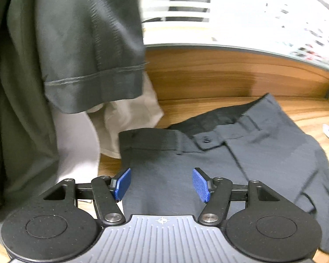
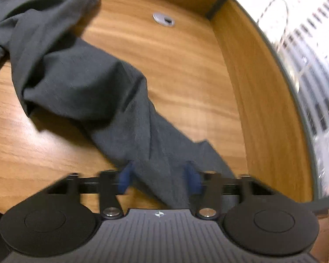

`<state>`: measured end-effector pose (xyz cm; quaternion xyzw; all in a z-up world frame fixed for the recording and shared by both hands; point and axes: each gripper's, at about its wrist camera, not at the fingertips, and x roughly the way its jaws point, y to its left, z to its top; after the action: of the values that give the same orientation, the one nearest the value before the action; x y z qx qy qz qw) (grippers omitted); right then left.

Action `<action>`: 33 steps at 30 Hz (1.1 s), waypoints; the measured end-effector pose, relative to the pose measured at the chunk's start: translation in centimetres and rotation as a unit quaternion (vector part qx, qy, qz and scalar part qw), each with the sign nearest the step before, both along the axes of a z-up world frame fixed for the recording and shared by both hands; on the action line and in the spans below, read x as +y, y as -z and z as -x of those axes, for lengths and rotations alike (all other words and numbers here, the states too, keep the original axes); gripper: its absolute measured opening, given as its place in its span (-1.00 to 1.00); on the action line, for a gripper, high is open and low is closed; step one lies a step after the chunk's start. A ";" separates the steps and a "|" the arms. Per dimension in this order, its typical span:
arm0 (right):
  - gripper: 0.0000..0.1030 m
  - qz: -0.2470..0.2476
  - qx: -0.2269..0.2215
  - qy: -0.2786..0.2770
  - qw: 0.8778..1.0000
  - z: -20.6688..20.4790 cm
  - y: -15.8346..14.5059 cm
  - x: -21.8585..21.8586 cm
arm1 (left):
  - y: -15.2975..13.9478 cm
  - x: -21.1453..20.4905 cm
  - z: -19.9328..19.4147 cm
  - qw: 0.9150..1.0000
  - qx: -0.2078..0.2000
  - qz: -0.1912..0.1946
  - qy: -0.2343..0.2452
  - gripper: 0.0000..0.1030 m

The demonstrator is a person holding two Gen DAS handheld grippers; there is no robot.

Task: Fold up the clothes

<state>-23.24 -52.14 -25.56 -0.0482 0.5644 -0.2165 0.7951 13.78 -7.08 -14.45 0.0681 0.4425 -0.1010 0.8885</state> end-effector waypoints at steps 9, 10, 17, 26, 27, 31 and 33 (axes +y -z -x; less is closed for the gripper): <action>-0.96 -0.107 -0.042 0.039 0.993 3.9 -6.3 3.3 | 1.6 -2.7 0.5 0.998 0.003 -0.003 0.070 0.25; -0.96 -0.127 -0.048 0.046 0.990 4.5 -7.3 3.9 | 1.8 -2.9 0.5 0.997 0.004 -0.002 0.075 0.25; -0.96 -0.257 -0.101 0.081 0.958 7.8 -13.4 7.8 | 2.9 -3.5 0.0 0.995 0.014 0.019 0.098 0.25; -0.23 -0.114 -0.078 0.201 0.970 9.9 -13.6 5.2 | 2.0 -2.5 0.3 0.995 -0.001 0.033 0.089 0.25; -0.04 -0.101 -0.085 0.198 0.971 9.5 -13.7 5.3 | 1.8 -2.1 0.5 0.996 -0.003 0.033 0.086 0.25; -0.04 -0.125 -0.128 0.151 0.972 6.8 -13.5 5.3 | 1.4 -0.5 1.2 0.997 -0.012 0.027 0.071 0.25; -0.05 -0.147 -0.137 0.118 0.973 4.7 -12.9 5.5 | 1.4 0.5 1.8 0.998 -0.012 0.025 0.058 0.25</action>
<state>-27.99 -46.62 -12.67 0.1656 0.4779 -0.2280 0.8320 11.98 -6.58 -15.81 0.0728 0.4247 -0.1626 0.8876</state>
